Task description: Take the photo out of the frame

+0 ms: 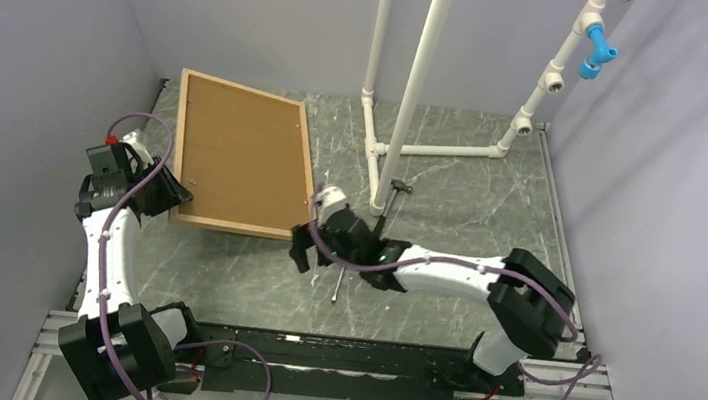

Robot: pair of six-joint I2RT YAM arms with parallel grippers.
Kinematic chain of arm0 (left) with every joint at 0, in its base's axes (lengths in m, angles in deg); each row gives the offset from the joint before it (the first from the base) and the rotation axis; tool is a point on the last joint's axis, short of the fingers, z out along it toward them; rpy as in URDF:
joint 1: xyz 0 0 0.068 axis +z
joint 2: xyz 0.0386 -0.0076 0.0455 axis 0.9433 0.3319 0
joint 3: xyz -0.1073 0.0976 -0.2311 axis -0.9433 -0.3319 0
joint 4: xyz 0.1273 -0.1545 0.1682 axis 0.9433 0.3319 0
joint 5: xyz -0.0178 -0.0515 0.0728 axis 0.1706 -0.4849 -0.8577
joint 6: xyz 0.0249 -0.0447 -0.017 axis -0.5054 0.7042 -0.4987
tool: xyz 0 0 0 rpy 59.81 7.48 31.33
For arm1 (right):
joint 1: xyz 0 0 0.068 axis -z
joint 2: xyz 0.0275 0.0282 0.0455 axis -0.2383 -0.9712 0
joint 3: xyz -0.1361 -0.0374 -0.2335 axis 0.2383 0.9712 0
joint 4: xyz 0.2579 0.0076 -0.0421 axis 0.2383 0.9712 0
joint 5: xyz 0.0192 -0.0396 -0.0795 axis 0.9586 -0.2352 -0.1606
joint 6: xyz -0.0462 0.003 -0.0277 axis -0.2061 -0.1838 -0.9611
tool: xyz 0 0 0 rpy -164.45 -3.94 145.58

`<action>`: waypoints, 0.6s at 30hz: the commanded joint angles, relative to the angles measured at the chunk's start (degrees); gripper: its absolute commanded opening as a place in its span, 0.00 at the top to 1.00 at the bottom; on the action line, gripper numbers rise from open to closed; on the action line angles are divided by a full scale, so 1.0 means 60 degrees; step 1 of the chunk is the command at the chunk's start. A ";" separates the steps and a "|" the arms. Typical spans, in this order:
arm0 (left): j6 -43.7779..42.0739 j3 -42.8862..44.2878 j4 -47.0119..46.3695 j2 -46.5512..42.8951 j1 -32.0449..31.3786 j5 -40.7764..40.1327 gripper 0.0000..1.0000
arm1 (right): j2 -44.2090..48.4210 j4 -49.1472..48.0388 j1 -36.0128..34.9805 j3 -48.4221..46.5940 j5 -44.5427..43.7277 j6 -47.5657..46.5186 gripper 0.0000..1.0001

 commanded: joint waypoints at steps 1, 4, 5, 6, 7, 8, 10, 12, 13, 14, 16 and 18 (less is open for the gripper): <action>-0.0736 -0.0258 0.0546 0.0175 0.0143 -0.3386 0.76 | -0.0821 -0.2570 -0.1596 -0.0691 -0.3015 -0.4945 0.00; -0.0769 -0.0291 0.0519 0.0097 0.0133 -0.3595 0.77 | -0.1786 -0.3628 -0.2277 -0.1303 -0.4364 -0.7405 0.00; -0.0765 -0.0292 0.0492 0.0100 0.0137 -0.3643 0.77 | -0.2223 -0.3825 -0.2472 -0.1618 -0.4662 -0.8200 0.00; -0.0763 -0.0292 0.0482 0.0102 0.0135 -0.3636 0.77 | -0.2644 -0.4023 -0.2663 -0.1883 -0.4870 -0.8925 0.00; -0.0758 -0.0312 0.0461 0.0113 0.0142 -0.3608 0.78 | -0.3211 -0.4326 -0.2802 -0.2259 -0.5147 -0.9538 0.00; -0.0776 -0.0307 0.0456 0.0137 0.0145 -0.3593 0.78 | -0.3599 -0.4534 -0.2918 -0.2578 -0.5333 -1.0052 0.00; -0.0778 -0.0291 0.0456 0.0146 0.0138 -0.3585 0.79 | -0.4363 -0.4926 -0.2999 -0.3211 -0.5667 -1.0852 0.01; -0.0778 -0.0310 0.0442 0.0086 0.0144 -0.3606 0.80 | -0.5000 -0.5016 -0.3029 -0.3723 -0.5633 -1.1439 0.01; -0.0779 -0.0318 0.0428 0.0064 0.0147 -0.3615 0.80 | -0.5243 -0.4957 -0.3044 -0.3981 -0.5550 -1.1603 0.01; -0.0775 -0.0311 0.0428 0.0059 0.0137 -0.3629 0.80 | -0.5499 -0.4979 -0.3038 -0.4154 -0.5506 -1.1709 0.02; -0.0771 -0.0309 0.0415 0.0060 0.0136 -0.3635 0.80 | -0.5983 -0.5694 -0.3064 -0.4361 -0.5803 -1.2141 0.03; -0.0773 -0.0306 0.0415 0.0071 0.0148 -0.3621 0.80 | -0.6575 -0.6852 -0.3140 -0.4474 -0.6272 -1.3148 0.06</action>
